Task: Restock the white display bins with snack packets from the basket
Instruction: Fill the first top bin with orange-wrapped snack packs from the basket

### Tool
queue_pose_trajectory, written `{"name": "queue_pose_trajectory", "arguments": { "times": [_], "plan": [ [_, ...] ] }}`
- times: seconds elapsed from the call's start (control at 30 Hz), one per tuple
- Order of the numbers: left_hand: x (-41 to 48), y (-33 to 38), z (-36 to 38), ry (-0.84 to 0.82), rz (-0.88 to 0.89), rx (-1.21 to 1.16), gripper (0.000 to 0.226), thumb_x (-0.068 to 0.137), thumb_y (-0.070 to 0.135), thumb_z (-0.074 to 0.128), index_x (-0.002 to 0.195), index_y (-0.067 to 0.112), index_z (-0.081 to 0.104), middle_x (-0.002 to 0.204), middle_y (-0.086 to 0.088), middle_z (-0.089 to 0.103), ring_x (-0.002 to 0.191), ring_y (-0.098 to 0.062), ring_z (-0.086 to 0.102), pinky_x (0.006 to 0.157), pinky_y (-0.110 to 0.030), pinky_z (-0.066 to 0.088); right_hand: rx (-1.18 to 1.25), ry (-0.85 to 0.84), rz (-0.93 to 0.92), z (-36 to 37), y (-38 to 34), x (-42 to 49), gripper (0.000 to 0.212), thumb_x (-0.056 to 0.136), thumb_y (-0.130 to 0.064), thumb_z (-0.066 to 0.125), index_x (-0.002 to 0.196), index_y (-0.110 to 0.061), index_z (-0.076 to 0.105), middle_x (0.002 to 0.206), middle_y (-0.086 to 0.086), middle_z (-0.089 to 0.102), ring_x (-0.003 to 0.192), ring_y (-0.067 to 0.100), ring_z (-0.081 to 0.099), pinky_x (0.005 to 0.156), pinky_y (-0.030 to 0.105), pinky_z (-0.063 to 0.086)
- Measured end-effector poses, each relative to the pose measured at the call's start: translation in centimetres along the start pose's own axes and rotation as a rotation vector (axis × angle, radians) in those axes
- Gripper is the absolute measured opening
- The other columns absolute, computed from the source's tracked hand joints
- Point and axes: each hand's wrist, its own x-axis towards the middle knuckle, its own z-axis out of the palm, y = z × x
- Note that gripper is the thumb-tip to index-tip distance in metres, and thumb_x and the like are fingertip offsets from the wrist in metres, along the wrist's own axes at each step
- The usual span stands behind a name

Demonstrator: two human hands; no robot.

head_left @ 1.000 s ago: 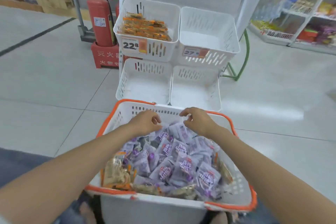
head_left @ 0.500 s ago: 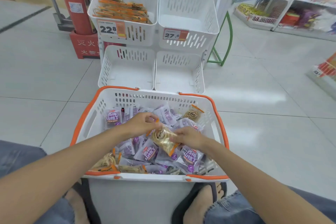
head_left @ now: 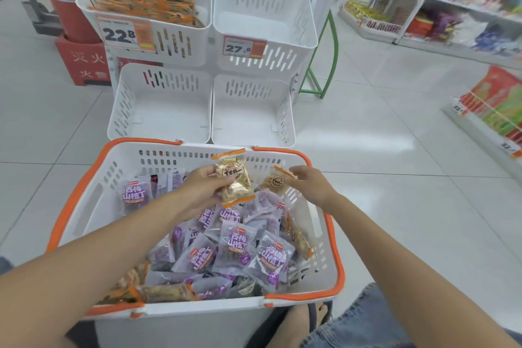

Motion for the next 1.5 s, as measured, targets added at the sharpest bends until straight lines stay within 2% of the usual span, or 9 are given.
{"name": "queue_pose_trajectory", "arguments": {
  "times": [0.13,0.3,0.43,0.53,0.67,0.97,1.13,1.3,1.5],
  "plan": [
    [1.4,-0.1,-1.5,0.035,0.067,0.002,0.032,0.088,0.004,0.068,0.119,0.006,0.063,0.107,-0.017,0.071,0.078,-0.019,0.070,0.069,-0.030,0.060,-0.243,-0.050,0.077,0.8,2.6,5.0,0.061,0.097,-0.020,0.055,0.149,-0.003,0.029,0.154,0.011,0.034,0.140,0.026,0.035,0.110,0.031,0.030],
    [3.4,-1.1,-3.8,0.078,0.084,0.070,0.095,0.060,0.047,0.090,0.139,0.012,0.051,0.136,-0.024,0.053,0.123,-0.039,0.055,0.109,-0.055,0.040,-0.408,-0.001,0.084,4.5,3.8,8.7,0.030,0.092,-0.011,0.052,0.121,-0.007,0.046,0.105,0.010,0.061,0.090,0.026,0.057,0.074,0.031,0.045],
    [2.7,0.5,-3.8,0.090,0.084,0.106,0.018,0.093,0.016,0.065,0.110,0.022,0.062,0.107,-0.008,0.072,0.099,-0.025,0.069,0.098,-0.047,0.051,-0.425,0.044,-0.074,4.2,2.4,8.7,0.024,0.091,-0.009,0.052,0.070,-0.015,0.061,0.070,0.002,0.060,0.069,0.019,0.055,0.066,0.028,0.041],
    [3.1,2.2,-4.3,0.124,0.131,0.091,0.025,0.100,0.014,0.055,0.125,0.018,0.054,0.101,0.007,0.065,0.084,-0.011,0.066,0.093,-0.045,0.054,-0.256,0.168,-0.314,1.8,-3.6,8.4,0.016,0.093,-0.007,0.056,0.088,-0.005,0.071,0.088,0.007,0.062,0.080,0.019,0.056,0.077,0.032,0.044],
    [2.7,5.4,-4.4,0.055,0.154,0.042,0.080,0.082,0.051,0.072,0.147,0.022,0.036,0.140,0.004,0.050,0.124,-0.023,0.054,0.105,-0.050,0.045,-0.024,-0.017,-0.414,0.2,-11.4,6.7,0.010,0.093,-0.008,0.060,0.090,-0.007,0.069,0.080,0.008,0.064,0.073,0.017,0.058,0.072,0.027,0.048],
    [2.3,14.5,-5.9,-0.040,0.342,0.208,0.048,0.084,0.004,0.073,0.128,0.010,0.054,0.111,-0.012,0.071,0.088,-0.020,0.070,0.082,-0.035,0.058,0.066,-0.174,-0.429,1.3,-21.8,8.4,0.045,0.092,-0.018,0.065,0.133,-0.021,0.047,0.113,-0.008,0.053,0.095,0.005,0.056,0.076,0.020,0.048],
    [3.4,23.1,-9.8,-0.028,0.482,0.423,0.045,0.081,0.003,0.077,0.118,0.018,0.056,0.104,-0.003,0.069,0.088,-0.009,0.066,0.077,-0.023,0.056,-0.001,-0.301,-0.518,-0.3,-29.2,12.1,0.011,0.089,-0.007,0.067,0.100,-0.009,0.065,0.082,-0.002,0.067,0.074,0.009,0.063,0.070,0.025,0.052],
    [6.8,31.7,-14.0,0.113,0.686,0.541,0.041,0.082,0.017,0.078,0.117,0.026,0.060,0.118,0.002,0.060,0.110,-0.007,0.057,0.087,-0.022,0.048,-0.211,0.028,-0.746,-1.7,-36.5,19.4,0.010,0.084,-0.009,0.069,0.080,-0.015,0.062,0.071,-0.001,0.059,0.064,0.010,0.052,0.061,0.026,0.039],
    [14.2,38.1,-20.7,0.470,0.806,0.894,0.055,0.094,0.020,0.064,0.145,0.023,0.042,0.148,0.002,0.045,0.117,-0.022,0.057,0.094,-0.031,0.044,-0.277,0.383,-0.835,-1.3,-42.2,30.7,0.026,0.088,-0.012,0.062,0.113,-0.015,0.064,0.096,-0.004,0.064,0.093,0.018,0.056,0.076,0.027,0.041]
  ]
}}
